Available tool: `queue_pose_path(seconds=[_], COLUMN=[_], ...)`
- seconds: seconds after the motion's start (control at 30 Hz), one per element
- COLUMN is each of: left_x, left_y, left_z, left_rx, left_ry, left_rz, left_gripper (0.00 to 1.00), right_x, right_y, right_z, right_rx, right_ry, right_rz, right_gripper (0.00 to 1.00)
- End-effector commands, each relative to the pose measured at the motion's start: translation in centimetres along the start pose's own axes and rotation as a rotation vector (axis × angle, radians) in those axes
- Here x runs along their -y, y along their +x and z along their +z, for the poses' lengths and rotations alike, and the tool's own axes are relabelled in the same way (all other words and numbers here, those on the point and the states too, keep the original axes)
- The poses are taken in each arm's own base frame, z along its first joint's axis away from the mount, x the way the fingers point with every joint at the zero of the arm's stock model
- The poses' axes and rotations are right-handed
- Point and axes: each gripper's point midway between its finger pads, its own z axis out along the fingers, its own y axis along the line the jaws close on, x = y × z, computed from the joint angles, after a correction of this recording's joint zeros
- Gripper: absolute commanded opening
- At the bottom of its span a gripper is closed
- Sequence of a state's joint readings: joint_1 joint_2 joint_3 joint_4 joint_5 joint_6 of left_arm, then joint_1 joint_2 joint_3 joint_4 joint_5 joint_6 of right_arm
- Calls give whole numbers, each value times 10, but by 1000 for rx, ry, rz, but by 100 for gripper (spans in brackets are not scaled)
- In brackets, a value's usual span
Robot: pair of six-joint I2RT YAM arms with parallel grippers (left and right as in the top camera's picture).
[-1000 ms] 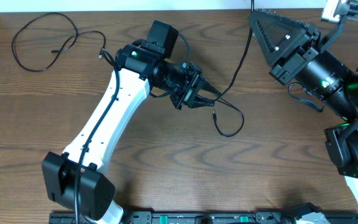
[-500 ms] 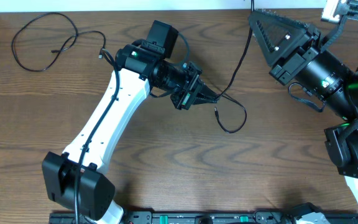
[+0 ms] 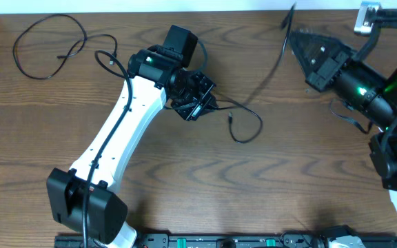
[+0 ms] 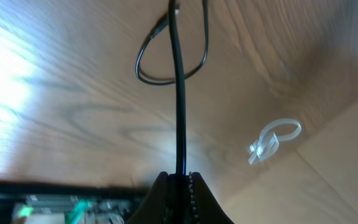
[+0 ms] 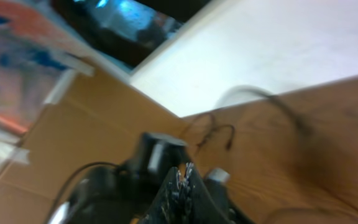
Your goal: Untangle cables
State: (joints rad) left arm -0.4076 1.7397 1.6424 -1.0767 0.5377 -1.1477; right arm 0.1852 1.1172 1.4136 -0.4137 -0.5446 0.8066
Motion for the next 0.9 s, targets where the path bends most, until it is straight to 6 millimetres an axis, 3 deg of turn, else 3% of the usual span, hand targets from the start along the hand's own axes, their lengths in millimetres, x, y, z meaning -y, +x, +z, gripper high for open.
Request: queue_pose_path(seconds=[0.0,0.13,0.2,0.3,0.5,0.7,0.87], left_x=[-11,-9,0,13,33,53,62], left_y=[-21,-20,-19,-18,-22,-21,-31], left_z=[1,-2,-11,-30,-96,-177,-222], left_rx=[118,122,141,192,421,686,880], left_ry=[-59,-49,-3,56,147,215,206], left_rz=[22,27,49,108,229,415,485], left_gripper=[7,7,7,7,7,7,8], right_x=[28,56,72,80,86,94,102], right_y=[0,12,20,26,35,45,52], right_z=[-9,-16,-20,-24,-27,-30,-29], right_rx=[1,-43,-70,-98,-138,-177,-209], right_ry=[118,236,310,349,375,403,427], right_rz=[-30,-44,-59,-77,-93,-69,-46], right_gripper=[1,2,12,18,28,32,33])
